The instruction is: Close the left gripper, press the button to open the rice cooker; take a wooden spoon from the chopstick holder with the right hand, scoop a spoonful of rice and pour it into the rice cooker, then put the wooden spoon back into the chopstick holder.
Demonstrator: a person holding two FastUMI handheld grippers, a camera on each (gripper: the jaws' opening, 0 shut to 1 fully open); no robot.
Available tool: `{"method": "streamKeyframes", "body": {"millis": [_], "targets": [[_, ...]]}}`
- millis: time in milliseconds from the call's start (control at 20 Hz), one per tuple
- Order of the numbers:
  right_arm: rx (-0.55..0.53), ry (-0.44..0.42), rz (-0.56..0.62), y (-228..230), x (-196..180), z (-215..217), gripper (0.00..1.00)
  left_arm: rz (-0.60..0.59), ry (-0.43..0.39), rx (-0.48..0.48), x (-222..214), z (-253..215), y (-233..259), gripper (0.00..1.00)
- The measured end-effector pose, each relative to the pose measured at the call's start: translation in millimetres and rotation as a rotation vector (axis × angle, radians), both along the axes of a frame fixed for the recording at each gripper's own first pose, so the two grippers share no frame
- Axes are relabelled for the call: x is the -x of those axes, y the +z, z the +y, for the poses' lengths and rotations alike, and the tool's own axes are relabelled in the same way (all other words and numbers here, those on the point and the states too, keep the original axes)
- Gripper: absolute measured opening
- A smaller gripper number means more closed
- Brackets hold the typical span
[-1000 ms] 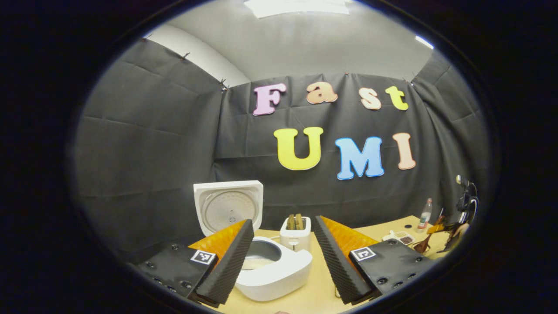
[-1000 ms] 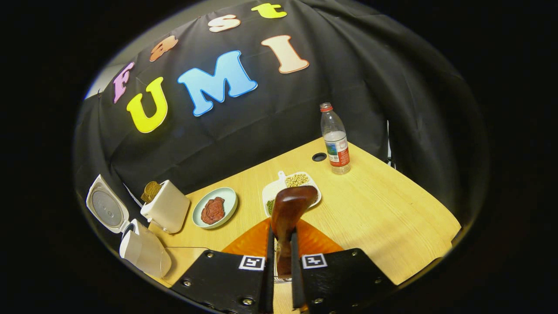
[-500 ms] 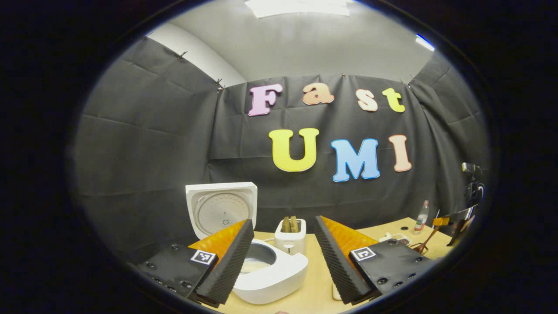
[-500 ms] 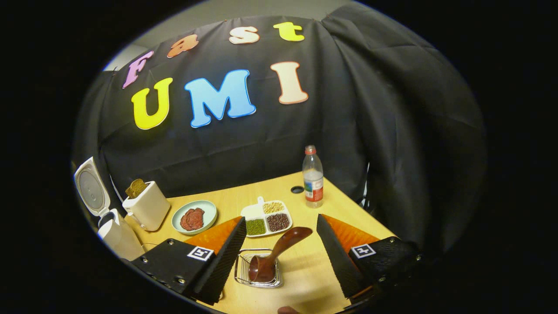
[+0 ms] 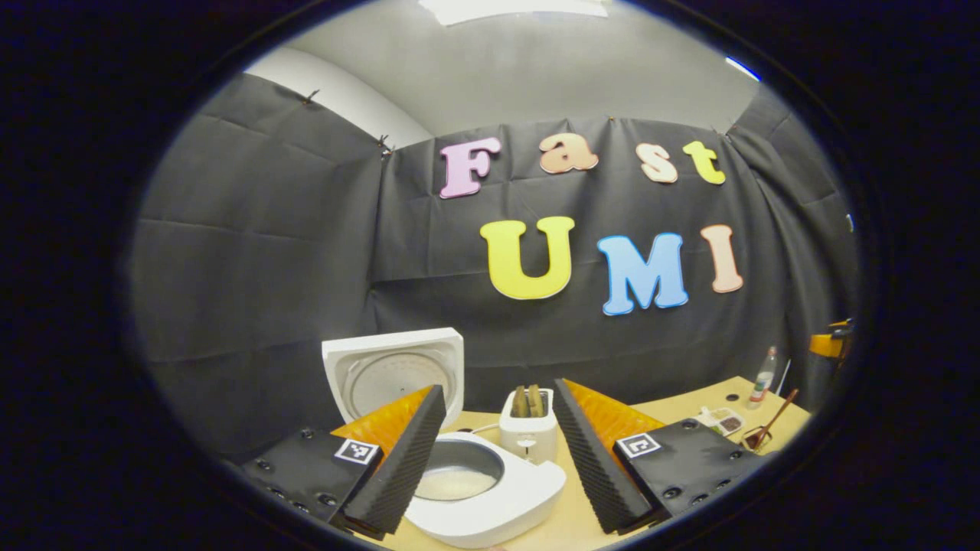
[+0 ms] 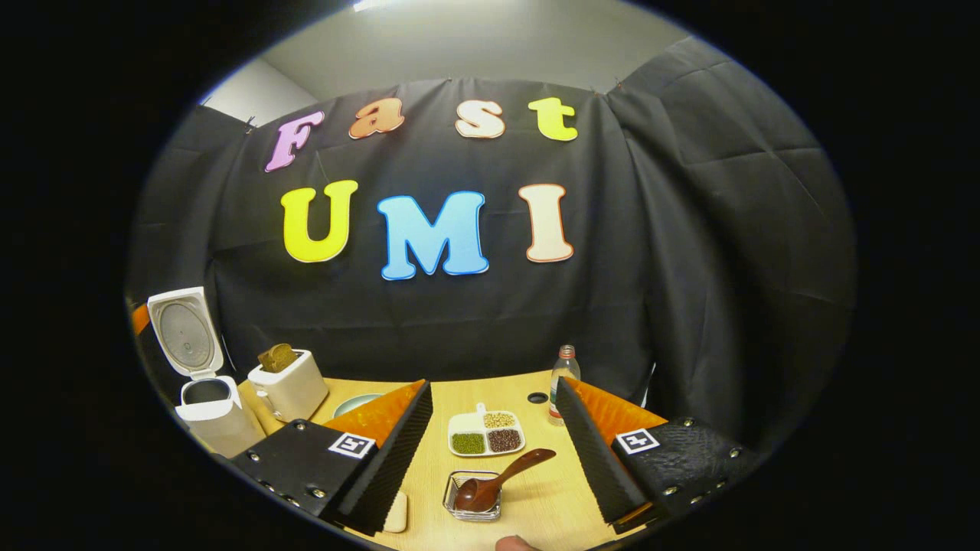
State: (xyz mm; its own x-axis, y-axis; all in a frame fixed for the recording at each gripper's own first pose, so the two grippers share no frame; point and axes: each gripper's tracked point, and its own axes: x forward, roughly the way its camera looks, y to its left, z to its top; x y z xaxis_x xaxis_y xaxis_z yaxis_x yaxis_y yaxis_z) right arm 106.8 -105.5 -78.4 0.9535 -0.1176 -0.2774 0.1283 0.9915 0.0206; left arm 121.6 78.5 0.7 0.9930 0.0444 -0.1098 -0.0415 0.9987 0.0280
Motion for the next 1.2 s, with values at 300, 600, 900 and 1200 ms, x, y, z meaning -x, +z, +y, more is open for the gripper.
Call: {"method": "streamKeyframes", "body": {"millis": [300, 600, 900, 1200], "targets": [[0.021, -0.027, -0.003, 14, 23, 2, 0.99, -0.005, 0.080, 0.053, -75, 55, 24, 0.90], [0.047, -0.071, -0.009, 22, 45, -2, 0.99, -0.022, 0.157, 0.047, -139, 109, 34, 0.97], [0.058, -0.117, 0.007, 13, 63, -4, 0.98, -0.032, 0.237, 0.043, -195, 166, 37, 1.00], [0.051, -0.136, 0.028, 10, 74, -6, 0.99, 0.058, 0.264, 0.067, -246, 193, 0, 0.97]]}}
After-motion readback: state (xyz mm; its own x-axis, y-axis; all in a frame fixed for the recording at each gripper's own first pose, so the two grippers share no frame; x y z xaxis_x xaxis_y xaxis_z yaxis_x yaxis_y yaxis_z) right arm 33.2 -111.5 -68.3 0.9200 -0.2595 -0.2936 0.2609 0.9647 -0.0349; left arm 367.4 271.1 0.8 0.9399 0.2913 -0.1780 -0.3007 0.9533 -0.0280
